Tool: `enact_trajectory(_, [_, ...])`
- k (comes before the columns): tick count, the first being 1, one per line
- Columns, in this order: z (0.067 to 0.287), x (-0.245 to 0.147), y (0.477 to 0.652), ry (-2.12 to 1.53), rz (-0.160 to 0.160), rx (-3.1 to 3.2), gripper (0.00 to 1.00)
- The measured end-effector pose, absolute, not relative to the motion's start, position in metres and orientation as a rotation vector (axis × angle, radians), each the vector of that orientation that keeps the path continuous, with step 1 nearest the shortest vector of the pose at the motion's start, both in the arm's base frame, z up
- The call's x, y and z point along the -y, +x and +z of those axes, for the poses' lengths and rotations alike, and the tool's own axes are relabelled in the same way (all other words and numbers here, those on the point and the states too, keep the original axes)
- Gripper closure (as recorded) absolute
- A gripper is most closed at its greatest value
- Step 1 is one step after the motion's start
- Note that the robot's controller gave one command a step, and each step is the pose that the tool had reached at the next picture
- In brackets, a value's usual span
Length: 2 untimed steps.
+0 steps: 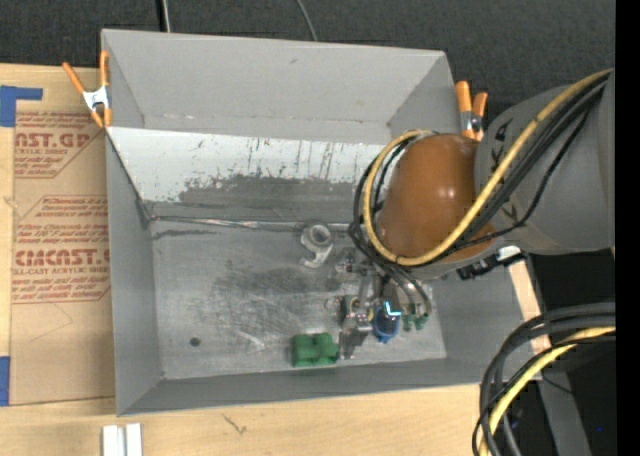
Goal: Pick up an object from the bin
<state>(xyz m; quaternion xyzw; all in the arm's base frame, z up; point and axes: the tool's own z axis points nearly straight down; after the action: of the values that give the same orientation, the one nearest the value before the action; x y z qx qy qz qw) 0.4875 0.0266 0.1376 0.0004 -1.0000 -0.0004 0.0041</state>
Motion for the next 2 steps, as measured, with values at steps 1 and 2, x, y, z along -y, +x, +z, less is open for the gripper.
enact_trajectory(1, [0.0718, -0.0326, 0.4902, -0.110, -0.002, 3.147, 0.00])
enact_trajectory(2, [0.0740, -0.0330, 0.4880, -0.105, -0.002, 3.136, 1.00])
